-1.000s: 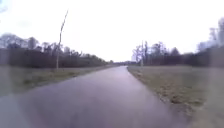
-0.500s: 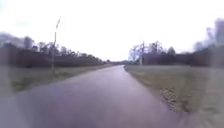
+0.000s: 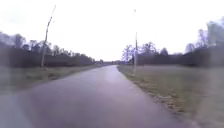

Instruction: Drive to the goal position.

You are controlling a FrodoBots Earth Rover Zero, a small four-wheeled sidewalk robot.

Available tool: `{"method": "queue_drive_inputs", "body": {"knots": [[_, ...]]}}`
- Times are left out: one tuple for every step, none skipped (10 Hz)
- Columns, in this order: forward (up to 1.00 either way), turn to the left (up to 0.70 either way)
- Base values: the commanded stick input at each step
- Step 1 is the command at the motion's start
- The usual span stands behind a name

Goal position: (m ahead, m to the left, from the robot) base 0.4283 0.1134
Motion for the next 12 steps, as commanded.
{"method": "queue_drive_inputs", "body": {"knots": [[1.0, 0.0], [1.0, 0.0], [1.0, 0.0], [1.0, 0.0], [1.0, 0.0], [1.0, 0.0], [1.0, 0.0], [1.0, 0.0], [1.0, 0.0], [1.0, 0.0], [1.0, 0.0], [1.0, 0.0]]}}
